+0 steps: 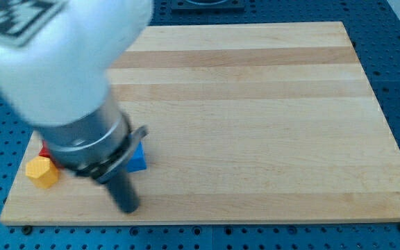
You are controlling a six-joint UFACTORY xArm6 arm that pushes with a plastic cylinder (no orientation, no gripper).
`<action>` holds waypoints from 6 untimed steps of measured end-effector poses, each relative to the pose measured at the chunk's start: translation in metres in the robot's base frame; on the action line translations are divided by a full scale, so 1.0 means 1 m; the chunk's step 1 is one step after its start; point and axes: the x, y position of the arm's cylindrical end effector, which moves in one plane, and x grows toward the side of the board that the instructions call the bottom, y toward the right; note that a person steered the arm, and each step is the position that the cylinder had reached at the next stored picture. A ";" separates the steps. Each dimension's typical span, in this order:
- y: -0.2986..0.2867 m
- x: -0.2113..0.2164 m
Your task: Move red circle to the bottom left of yellow heart
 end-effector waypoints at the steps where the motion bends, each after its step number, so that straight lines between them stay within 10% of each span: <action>1: 0.019 -0.025; 6: -0.048 -0.032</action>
